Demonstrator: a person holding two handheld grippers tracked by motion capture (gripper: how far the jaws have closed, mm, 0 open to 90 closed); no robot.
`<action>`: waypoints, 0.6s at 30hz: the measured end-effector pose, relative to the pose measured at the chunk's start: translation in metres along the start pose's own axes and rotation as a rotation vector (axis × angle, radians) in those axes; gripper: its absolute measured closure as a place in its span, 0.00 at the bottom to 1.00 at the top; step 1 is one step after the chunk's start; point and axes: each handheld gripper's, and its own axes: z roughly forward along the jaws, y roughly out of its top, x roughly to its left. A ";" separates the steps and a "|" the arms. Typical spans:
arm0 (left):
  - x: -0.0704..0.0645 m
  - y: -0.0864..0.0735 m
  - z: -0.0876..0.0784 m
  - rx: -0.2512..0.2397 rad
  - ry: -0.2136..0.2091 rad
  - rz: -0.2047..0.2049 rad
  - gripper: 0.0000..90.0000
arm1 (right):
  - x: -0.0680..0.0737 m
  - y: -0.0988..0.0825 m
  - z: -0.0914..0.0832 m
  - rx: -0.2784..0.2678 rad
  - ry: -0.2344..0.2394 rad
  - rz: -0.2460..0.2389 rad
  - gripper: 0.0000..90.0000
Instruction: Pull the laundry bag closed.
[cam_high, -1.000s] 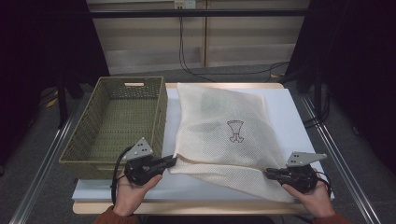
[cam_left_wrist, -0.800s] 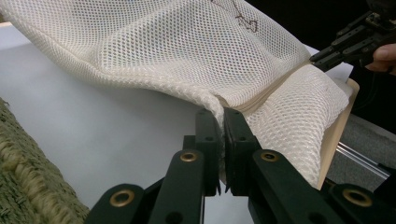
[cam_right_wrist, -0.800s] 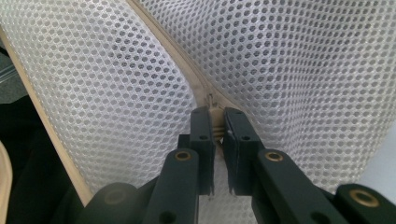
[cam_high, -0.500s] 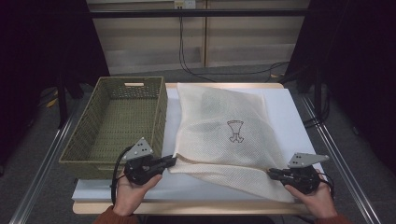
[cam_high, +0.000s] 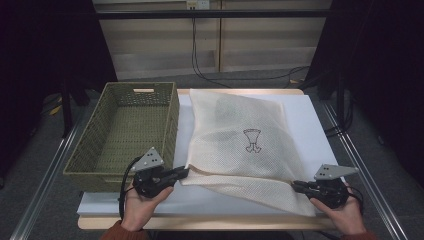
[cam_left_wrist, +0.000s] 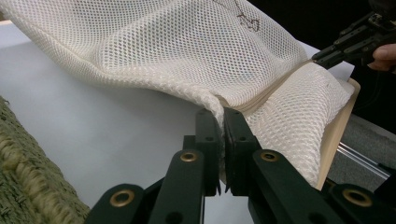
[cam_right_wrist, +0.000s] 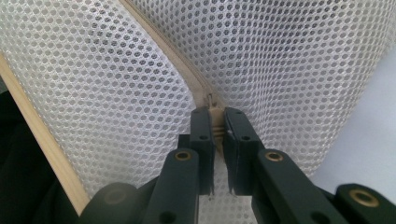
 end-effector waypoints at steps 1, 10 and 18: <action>0.000 0.000 0.000 0.000 0.000 0.000 0.96 | 0.000 0.000 0.000 0.004 -0.004 -0.002 0.92; 0.003 0.001 0.000 0.001 0.000 -0.017 0.96 | -0.007 -0.015 -0.006 0.014 -0.031 0.034 0.92; 0.002 0.000 -0.001 0.002 0.008 -0.020 0.96 | -0.010 -0.021 -0.013 0.002 -0.043 0.048 0.98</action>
